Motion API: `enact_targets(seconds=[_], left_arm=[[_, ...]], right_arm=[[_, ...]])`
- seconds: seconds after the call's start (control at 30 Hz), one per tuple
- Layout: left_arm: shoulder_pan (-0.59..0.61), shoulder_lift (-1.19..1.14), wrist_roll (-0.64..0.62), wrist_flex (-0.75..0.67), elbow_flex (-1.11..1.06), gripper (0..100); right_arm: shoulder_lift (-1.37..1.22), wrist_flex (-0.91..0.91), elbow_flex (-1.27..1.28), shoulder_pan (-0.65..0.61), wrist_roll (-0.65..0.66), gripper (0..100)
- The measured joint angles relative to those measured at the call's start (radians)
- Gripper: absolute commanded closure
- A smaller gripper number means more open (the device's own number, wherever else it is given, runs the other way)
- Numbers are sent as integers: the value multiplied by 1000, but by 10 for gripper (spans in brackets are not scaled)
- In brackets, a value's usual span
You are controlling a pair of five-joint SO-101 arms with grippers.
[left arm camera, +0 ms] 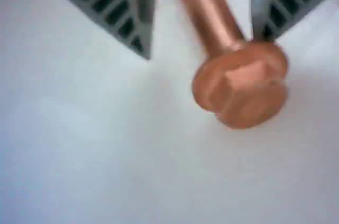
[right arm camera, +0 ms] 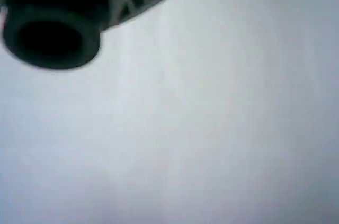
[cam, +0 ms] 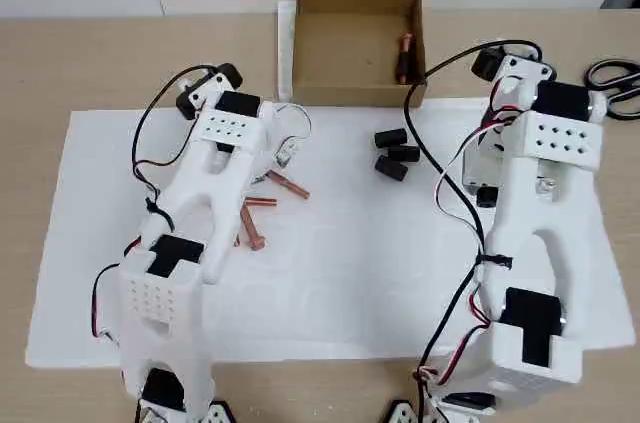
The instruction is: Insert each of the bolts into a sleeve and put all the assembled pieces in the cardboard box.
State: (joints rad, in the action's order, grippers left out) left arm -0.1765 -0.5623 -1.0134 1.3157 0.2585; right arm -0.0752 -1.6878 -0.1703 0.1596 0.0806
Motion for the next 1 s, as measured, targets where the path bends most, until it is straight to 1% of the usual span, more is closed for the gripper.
enact_targets(seconds=[0.17, 0.4, 0.57, 0.77, 0.87, 1.0], left_arm=[[-2, -60, 0, -25, 6, 904], [-3, -77, -2, -23, 26, 908], [-5, -86, -2, -21, 52, 998], [-21, -92, 26, -20, 89, 994], [-40, -100, 38, 2, 143, 994], [-117, -103, 95, 71, 290, 994]], right_arm=[[0, 0, 0, 0, 0, 957], [0, 0, 0, 0, 0, 957], [0, 0, 0, 0, 0, 957], [0, 0, 0, 0, 0, 957], [0, 0, 0, 0, 0, 957], [0, 0, 0, 0, 0, 957]])
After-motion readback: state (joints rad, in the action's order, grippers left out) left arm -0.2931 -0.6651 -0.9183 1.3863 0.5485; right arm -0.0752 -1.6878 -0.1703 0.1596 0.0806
